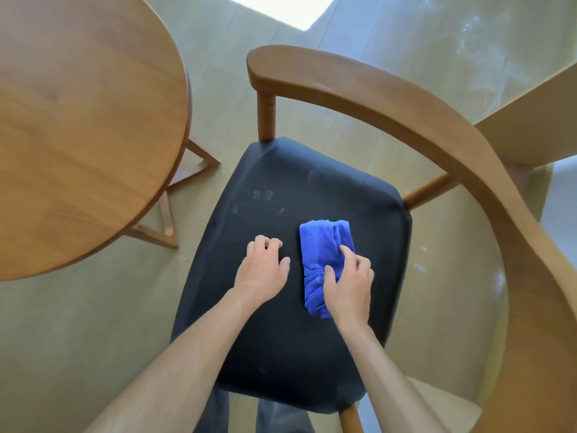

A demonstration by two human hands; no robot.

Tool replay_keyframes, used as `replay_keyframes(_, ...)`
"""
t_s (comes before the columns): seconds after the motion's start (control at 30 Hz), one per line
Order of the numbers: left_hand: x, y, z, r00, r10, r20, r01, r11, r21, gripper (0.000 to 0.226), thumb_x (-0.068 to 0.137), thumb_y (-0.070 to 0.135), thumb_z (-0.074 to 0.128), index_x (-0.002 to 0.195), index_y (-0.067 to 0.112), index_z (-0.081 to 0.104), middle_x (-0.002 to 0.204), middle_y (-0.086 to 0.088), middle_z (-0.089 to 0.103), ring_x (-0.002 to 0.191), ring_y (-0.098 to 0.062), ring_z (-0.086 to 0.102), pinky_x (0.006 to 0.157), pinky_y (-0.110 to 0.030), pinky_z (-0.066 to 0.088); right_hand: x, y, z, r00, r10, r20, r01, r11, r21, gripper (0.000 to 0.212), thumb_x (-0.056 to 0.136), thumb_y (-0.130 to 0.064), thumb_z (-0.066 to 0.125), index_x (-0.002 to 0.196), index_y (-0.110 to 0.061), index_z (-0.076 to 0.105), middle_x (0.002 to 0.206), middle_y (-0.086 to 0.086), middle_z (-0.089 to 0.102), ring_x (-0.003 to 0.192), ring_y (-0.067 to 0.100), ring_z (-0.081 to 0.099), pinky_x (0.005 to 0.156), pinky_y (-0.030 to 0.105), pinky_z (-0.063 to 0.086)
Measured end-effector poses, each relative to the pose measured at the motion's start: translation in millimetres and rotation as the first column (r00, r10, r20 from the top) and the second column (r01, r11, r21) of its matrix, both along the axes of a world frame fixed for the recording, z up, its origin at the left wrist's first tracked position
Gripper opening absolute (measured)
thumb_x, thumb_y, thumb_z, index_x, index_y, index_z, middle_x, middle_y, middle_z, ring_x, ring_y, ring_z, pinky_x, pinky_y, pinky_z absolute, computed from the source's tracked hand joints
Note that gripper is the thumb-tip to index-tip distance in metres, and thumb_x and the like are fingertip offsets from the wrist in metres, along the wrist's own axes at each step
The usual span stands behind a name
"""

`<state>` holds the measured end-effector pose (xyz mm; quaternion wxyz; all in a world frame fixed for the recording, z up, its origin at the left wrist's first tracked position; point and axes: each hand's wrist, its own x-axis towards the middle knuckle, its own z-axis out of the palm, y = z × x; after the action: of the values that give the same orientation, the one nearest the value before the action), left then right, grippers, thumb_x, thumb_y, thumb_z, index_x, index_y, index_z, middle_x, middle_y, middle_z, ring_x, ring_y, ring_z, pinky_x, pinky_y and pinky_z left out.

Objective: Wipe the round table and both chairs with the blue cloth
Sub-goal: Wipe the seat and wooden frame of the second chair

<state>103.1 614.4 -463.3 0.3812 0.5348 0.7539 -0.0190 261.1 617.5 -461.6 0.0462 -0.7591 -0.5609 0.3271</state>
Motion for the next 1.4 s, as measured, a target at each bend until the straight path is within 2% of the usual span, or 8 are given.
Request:
replay_keyframes(0.27, 61.7, 35.3, 13.0, 0.814, 0.516, 0.267, -0.504, 0.856, -0.117, 0.043, 0.083, 0.054, 0.056, 0.096, 0.015, 0.047, 0.103, 0.001, 0.05, 0.081, -0.01, 0.052, 0.061, -0.025, 0.039, 28.5, 23.3, 0.5, 0.972, 0.125, -0.2, -0.136, 0.99, -0.041, 0.037, 0.094, -0.01, 0.05, 0.13, -0.014, 0.056, 0.109, -0.002, 0.056, 0.108, 0.019, 0.051, 0.088, 0.025, 0.039)
replay_keyframes(0.37, 55.2, 35.1, 13.3, 0.765, 0.589, 0.261, -0.567, 0.808, -0.16, 0.053, 0.078, 0.061, 0.059, 0.099, 0.013, 0.051, 0.105, 0.0, 0.056, 0.089, -0.014, 0.056, 0.064, -0.026, 0.04, 11.3, 14.9, 18.8, 0.941, 0.158, -0.3, -0.176, 0.984, -0.032, 0.034, 0.09, -0.009, 0.051, 0.121, -0.017, 0.062, 0.098, -0.006, 0.057, 0.099, 0.015, 0.055, 0.084, 0.026, 0.043)
replay_keyframes(0.5, 25.0, 26.2, 9.7, 0.753, 0.638, 0.16, -0.619, 0.77, -0.154, 0.04, 0.082, 0.033, 0.063, 0.111, 0.011, 0.048, 0.113, -0.005, 0.053, 0.094, -0.02, 0.054, 0.07, -0.029, 0.042, -12.8, -5.1, 35.2, 0.807, 0.232, -0.544, -0.339, 0.935, -0.103, 0.03, 0.091, -0.007, 0.048, 0.104, -0.022, 0.071, 0.098, -0.009, 0.069, 0.094, 0.008, 0.062, 0.086, 0.028, 0.05)
replay_keyframes(0.7, -14.2, 13.8, 2.1, 0.858, 0.513, 0.021, -0.507, 0.853, -0.123, 0.044, 0.082, 0.016, 0.061, 0.122, 0.013, 0.042, 0.116, -0.004, 0.049, 0.093, -0.02, 0.054, 0.07, -0.034, 0.048, 24.6, 24.8, 22.2, 0.985, -0.009, -0.172, 0.022, 0.997, 0.076, 0.033, 0.09, -0.003, 0.051, 0.119, -0.012, 0.062, 0.119, -0.002, 0.059, 0.112, 0.019, 0.054, 0.091, 0.022, 0.04)
replay_keyframes(0.9, -12.6, 32.3, -7.0, 0.958, 0.264, 0.113, -0.266, 0.964, 0.001, 0.061, 0.081, 0.009, 0.056, 0.137, 0.017, 0.033, 0.133, 0.001, 0.039, 0.123, -0.019, 0.036, 0.08, -0.029, 0.038, 26.6, 81.0, 2.8, 0.881, 0.471, 0.049, -0.473, 0.879, 0.057, 0.057, 0.093, -0.019, 0.055, 0.146, -0.021, 0.037, 0.147, -0.005, 0.04, 0.135, 0.02, 0.031, 0.108, 0.035, 0.03)
replay_keyframes(1.03, -19.2, 48.5, -10.9, 0.996, 0.061, 0.059, -0.057, 0.996, -0.068, 0.052, 0.082, 0.01, 0.053, 0.132, 0.016, 0.041, 0.122, -0.001, 0.044, 0.118, -0.021, 0.035, 0.085, -0.033, 0.043, 12.8, 103.0, -7.9, 0.679, 0.702, 0.214, -0.685, 0.711, -0.16, 0.059, 0.092, -0.034, 0.055, 0.146, -0.027, 0.034, 0.13, 0.0, 0.046, 0.122, 0.023, 0.035, 0.1, 0.037, 0.029)
replay_keyframes(1.2, -36.1, 66.2, 0.6, 0.99, -0.057, 0.126, 0.065, 0.996, -0.055, 0.023, 0.079, 0.002, 0.049, 0.093, 0.018, 0.058, 0.1, -0.001, 0.045, 0.09, -0.023, 0.052, 0.071, -0.035, 0.048, 18.5, 112.3, 1.3, 0.686, 0.716, 0.129, -0.719, 0.694, -0.033, 0.022, 0.08, -0.011, 0.057, 0.099, -0.022, 0.057, 0.107, -0.004, 0.046, 0.102, 0.02, 0.04, 0.086, 0.03, 0.029)
replay_keyframes(1.4, -47.8, 108.6, 33.5, 0.97, -0.239, 0.039, 0.222, 0.944, 0.244, 0.021, 0.089, 0.009, 0.053, 0.108, 0.017, 0.055, 0.105, 0.001, 0.048, 0.102, -0.018, 0.043, 0.087, -0.032, 0.042, 22.5, 130.6, 29.4, 0.854, 0.516, -0.07, -0.506, 0.854, 0.123, 0.021, 0.081, 0.0, 0.053, 0.092, -0.017, 0.056, 0.084, -0.007, 0.059, 0.078, 0.017, 0.054, 0.067, 0.032, 0.045)
